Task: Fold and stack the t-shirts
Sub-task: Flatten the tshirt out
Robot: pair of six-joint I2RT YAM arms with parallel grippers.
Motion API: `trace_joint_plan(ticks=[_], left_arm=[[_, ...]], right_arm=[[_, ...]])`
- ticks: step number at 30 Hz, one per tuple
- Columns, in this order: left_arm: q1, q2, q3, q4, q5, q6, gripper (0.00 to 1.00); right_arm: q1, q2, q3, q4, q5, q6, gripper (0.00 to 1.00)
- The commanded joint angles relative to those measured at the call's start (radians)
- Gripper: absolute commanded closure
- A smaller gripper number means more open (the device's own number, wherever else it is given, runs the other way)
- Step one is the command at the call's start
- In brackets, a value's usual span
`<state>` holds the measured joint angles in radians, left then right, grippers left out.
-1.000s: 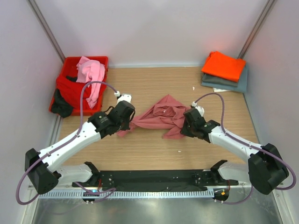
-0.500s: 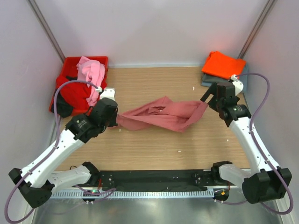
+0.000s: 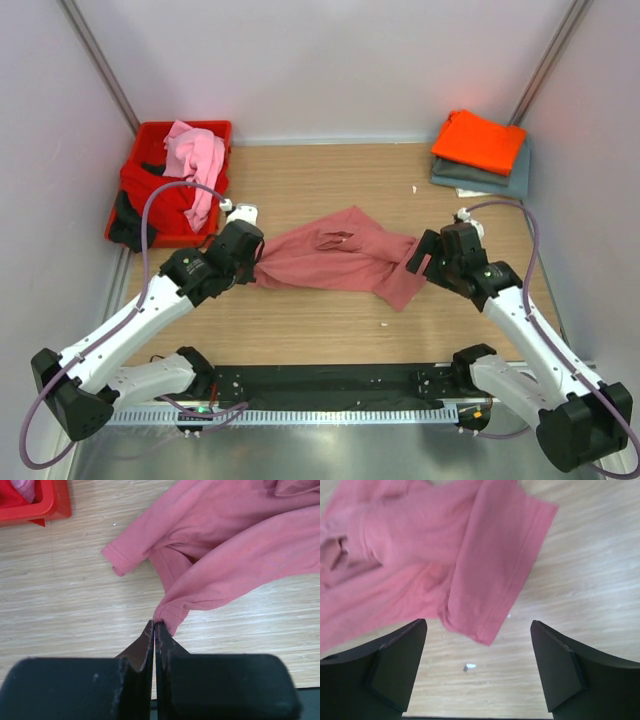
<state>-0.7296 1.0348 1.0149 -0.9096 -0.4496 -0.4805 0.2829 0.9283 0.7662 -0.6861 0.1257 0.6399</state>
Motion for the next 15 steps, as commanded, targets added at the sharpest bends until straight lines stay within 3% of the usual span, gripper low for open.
trace_joint_plan(ticks=[1,4,5,9,15], left_arm=[[0.007,0.001,-0.004,0.037,0.012,0.019,1.00],[0.007,-0.005,-0.007,0.035,0.009,0.019,1.00],[0.009,-0.002,-0.010,0.035,0.008,0.017,1.00],[0.009,-0.001,-0.010,0.034,0.005,0.017,1.00],[0.009,-0.005,-0.012,0.029,-0.009,0.017,1.00]], right_arm=[[0.039,-0.014,-0.155,0.046,-0.075,0.076,0.16],[0.055,0.017,-0.212,0.095,-0.061,0.105,0.24],[0.055,0.021,-0.223,0.105,-0.046,0.115,0.31],[0.030,0.090,-0.216,0.154,0.023,0.122,0.32],[-0.017,0.340,-0.209,0.368,-0.038,0.119,0.37]])
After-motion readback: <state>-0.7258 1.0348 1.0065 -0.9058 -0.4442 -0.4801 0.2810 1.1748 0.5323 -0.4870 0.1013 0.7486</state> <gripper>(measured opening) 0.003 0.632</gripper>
